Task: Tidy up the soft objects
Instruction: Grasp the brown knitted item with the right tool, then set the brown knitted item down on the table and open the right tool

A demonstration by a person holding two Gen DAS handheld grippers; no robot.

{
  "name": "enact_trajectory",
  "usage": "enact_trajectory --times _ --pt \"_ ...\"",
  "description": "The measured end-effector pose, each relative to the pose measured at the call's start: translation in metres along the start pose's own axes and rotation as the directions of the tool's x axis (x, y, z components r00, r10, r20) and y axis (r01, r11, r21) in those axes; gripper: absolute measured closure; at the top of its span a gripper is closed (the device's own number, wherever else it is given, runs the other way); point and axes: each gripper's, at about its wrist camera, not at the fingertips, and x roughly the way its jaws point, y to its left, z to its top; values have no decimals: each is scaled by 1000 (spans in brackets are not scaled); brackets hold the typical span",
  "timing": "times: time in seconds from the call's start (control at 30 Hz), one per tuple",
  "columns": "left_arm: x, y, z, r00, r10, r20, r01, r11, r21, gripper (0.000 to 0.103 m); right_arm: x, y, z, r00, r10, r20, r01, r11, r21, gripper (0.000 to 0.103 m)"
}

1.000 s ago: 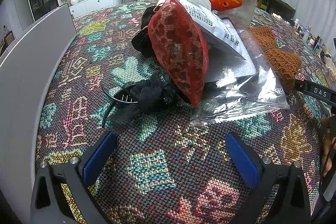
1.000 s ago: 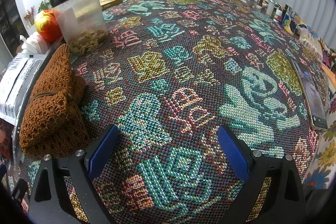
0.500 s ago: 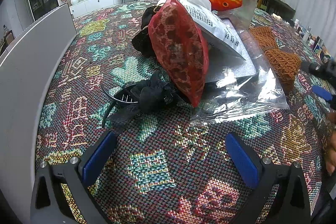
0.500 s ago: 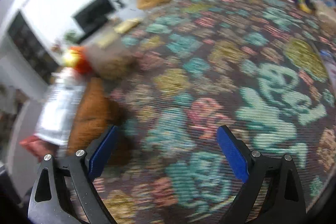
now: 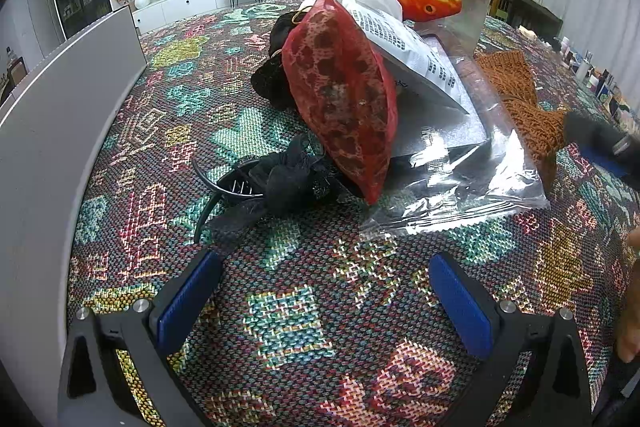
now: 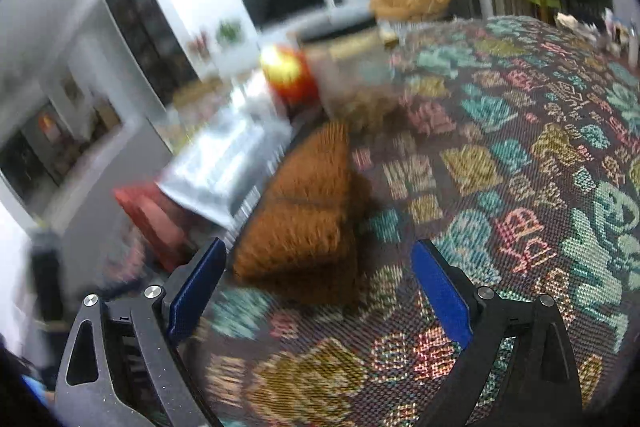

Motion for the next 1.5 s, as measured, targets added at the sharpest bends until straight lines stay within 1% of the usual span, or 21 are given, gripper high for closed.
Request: enact_trajectory --times 0.07,0.17,0.23,0.27,0.4,0.43,0.5,0.6,0.67,0.73,0.8,0.87,0.93,1.03,1.1,1.17,1.27,1.33,1.4,1.47,1.5 --pt "0 0 0 1000 0 0 0 1000 0 0 15 4 -1 999 -8 -51 6 1000 -23 9" --pt "0 0 0 1000 -1 0 1 1000 0 0 25 9 3 998 9 -61 -12 999 -49 10" --pt "0 0 0 1000 0 0 0 1000 0 0 30 13 7 998 26 -62 -30 997 -68 26" --pt "0 0 0 1000 -1 0 1 1000 0 0 34 14 10 995 62 -73 -67 995 -71 34" --pt "0 0 0 1000 -1 0 1 1000 0 0 28 13 12 998 25 -59 -29 997 -66 39" --pt "0 1 0 1000 -1 0 1 1000 0 0 22 10 10 999 -3 -46 0 998 -63 39" --pt "0 1 0 1000 -1 0 1 1000 0 0 10 -3 11 995 -100 9 100 995 -27 39" --pt "0 1 0 1000 -1 0 1 1000 0 0 12 -29 27 983 -181 42 179 982 54 39" --pt "0 1 0 1000 -2 0 2 1000 0 0 23 -56 47 982 -182 54 175 978 114 38" --pt "0 1 0 1000 -1 0 1 1000 0 0 29 -81 64 986 -140 89 122 977 177 32" --pt "0 1 0 1000 0 -1 0 1000 1 0 37 -105 76 991 -123 60 104 960 259 30" --pt "0 1 0 1000 -1 -1 1 1000 1 0 29 -118 76 996 -81 40 64 944 323 30" --pt "0 1 0 1000 -1 -1 1 1000 1 0 15 -118 67 994 -87 71 58 938 342 26" --pt "0 1 0 1000 -1 -1 1 1000 1 0 -7 -101 51 984 -131 117 91 950 298 23" --pt "0 1 0 1000 0 -1 0 1000 1 0 -10 -89 43 980 -168 107 135 955 263 23" --pt "0 1 0 1000 -1 -1 1 1000 1 0 -8 -72 35 976 -210 57 197 964 181 23" --pt "0 1 0 1000 -1 -1 1 1000 1 0 6 -46 22 972 -236 -15 236 971 48 23" --pt "0 1 0 1000 -1 -1 1 1000 1 0 15 -38 15 967 -249 -52 249 968 -7 24" --pt "0 1 0 1000 -1 -1 1 1000 1 0 24 -36 10 956 -280 -91 277 960 -40 24" --pt "0 1 0 1000 -2 -1 2 1000 1 0 33 -44 7 941 -313 -132 311 950 -32 24" --pt "0 1 0 1000 -2 -1 2 1000 1 0 33 -46 8 939 -320 -130 319 947 -31 24"
